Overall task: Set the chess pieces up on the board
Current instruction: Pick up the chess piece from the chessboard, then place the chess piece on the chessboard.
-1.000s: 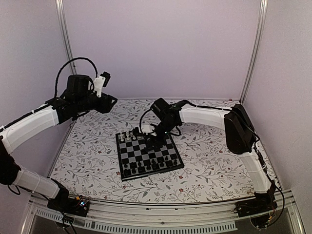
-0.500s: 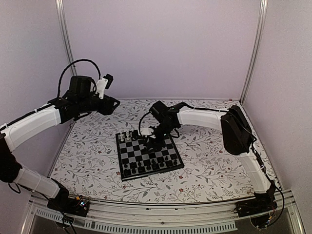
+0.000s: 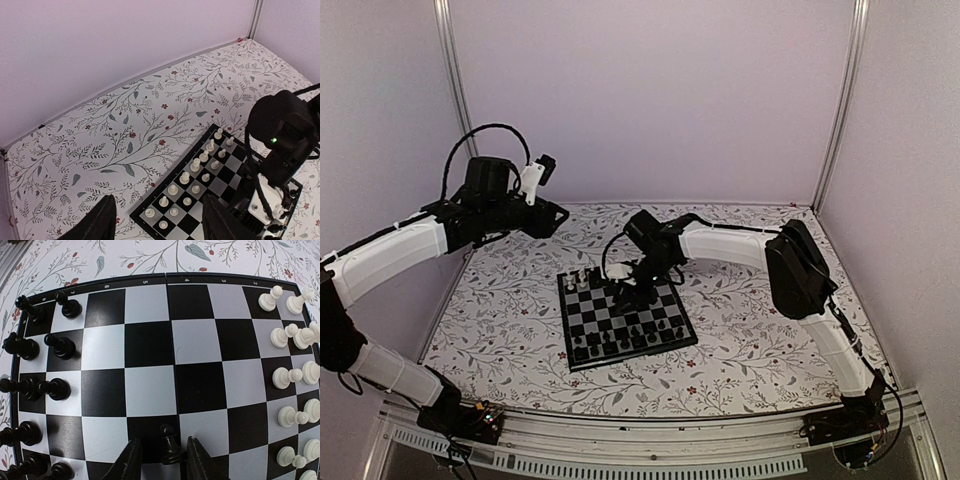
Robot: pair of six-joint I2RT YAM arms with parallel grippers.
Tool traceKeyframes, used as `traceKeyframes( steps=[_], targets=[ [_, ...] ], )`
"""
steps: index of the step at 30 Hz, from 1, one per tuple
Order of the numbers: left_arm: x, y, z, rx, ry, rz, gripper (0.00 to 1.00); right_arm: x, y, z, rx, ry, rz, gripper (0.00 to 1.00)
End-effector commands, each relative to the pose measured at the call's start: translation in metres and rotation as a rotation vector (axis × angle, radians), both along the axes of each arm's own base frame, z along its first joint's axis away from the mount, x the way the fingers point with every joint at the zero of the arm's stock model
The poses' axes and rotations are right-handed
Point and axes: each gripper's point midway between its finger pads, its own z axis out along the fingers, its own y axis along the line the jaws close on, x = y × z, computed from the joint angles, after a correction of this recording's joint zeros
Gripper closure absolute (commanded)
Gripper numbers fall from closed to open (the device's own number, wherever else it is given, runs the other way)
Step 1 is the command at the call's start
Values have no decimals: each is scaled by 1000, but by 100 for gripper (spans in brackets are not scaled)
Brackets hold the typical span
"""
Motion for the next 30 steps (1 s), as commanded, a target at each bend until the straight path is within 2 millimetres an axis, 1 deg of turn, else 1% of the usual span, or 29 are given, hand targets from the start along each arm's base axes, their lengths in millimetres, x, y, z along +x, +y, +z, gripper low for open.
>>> traceKeyframes(
  steps=[1,8,12,14,15,18,19,22,25,26,27,28,29,30],
  targets=[
    [3,0,4,-15,4,-3,40,-5,2,-9,-15,29,5,71],
    [2,-4,1,-29,22,-21,40,-8,-1,-11,-31,51,1,84],
    [2,-8,-1,-44,33,-32,41,-12,-2,-2,-11,85,-5,90],
    [2,-10,-2,-69,49,-30,42,-13,-3,5,11,102,-5,91],
    [2,-11,-3,-85,59,-27,42,-13,-3,14,29,104,-6,91],
    [2,-16,-8,-159,106,-12,42,-13,-7,31,71,119,-16,92],
    [2,-19,-11,-196,132,-3,44,-13,-8,42,93,115,-18,92],
    [-2,-26,-27,-333,256,40,47,-13,-13,65,132,119,-30,91],
    [-17,-38,-49,-461,399,30,49,-13,-18,78,155,132,-40,91],
    [-26,-41,-61,-504,447,23,50,-12,-20,81,162,138,-44,91],
    [-27,-46,-53,-568,439,-3,51,-13,-21,85,171,144,-47,91],
    [-36,-47,-64,-611,477,-1,52,-13,-22,88,178,150,-50,90],
    [-38,-48,-63,-663,480,-8,53,-13,-23,92,186,155,-54,90],
    [-43,-49,-65,-700,498,-7,54,-12,-23,95,191,159,-60,90]
  ],
)
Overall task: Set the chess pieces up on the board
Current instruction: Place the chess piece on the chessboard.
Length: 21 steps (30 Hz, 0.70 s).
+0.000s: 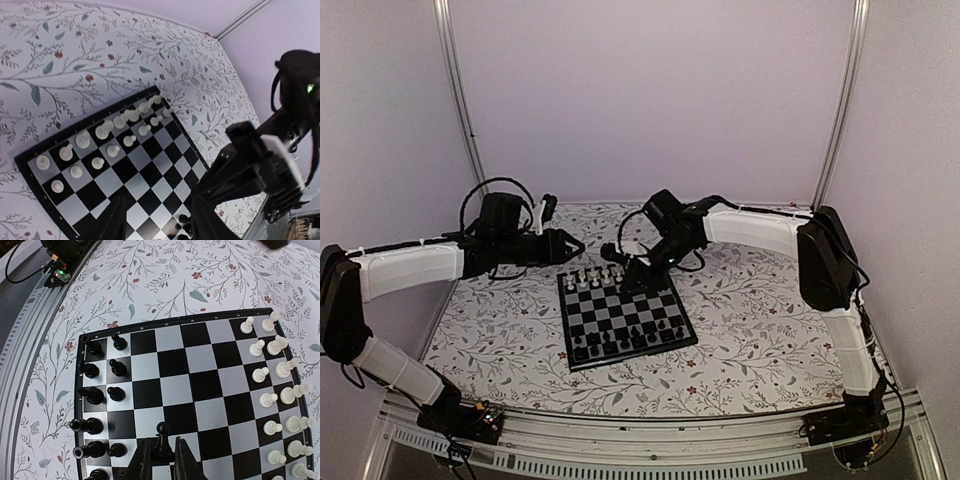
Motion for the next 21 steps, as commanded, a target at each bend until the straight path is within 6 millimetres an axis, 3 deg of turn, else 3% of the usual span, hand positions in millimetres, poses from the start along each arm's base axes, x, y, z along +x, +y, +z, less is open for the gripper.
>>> traceKeyframes(
  steps=[1,9,21],
  targets=[
    [-20,-14,2,-287,116,0,55,0,-1,36,81,18,-16,90],
    [-42,-28,-25,-421,252,-46,56,3,3,51,112,25,-42,90],
    [-50,-62,-35,-517,292,-163,62,1,7,53,128,61,-46,89]
  ],
)
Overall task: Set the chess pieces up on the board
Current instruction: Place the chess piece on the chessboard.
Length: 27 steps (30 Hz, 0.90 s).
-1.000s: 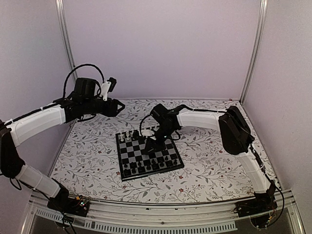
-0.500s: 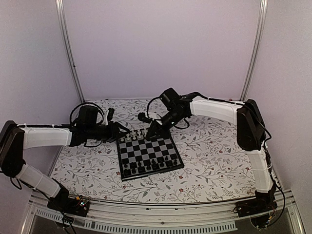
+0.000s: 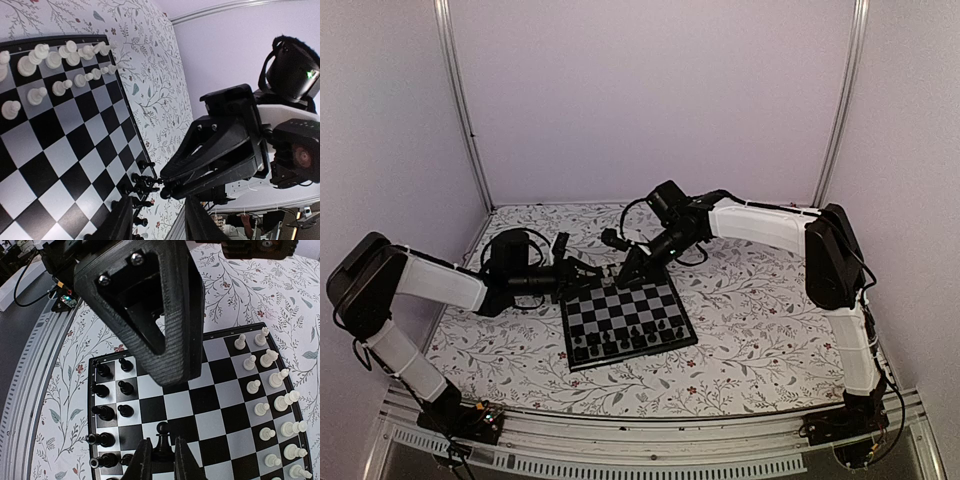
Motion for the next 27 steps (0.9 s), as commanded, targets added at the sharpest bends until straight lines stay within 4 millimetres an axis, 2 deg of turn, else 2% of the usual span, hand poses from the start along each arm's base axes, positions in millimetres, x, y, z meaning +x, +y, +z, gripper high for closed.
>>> traceKeyframes(
  steps=[1,10,17,27],
  targets=[
    [-4,-19,17,-71,-51,-64,62,-1,2,21,49,2,2,89],
    [-10,-37,12,-105,-32,-121,66,-2,4,20,55,19,5,89],
    [-11,-42,12,-113,-31,-140,71,-3,4,18,53,27,5,89],
    [-12,-47,13,-132,-37,-161,84,-4,4,17,55,40,8,89]
  ],
)
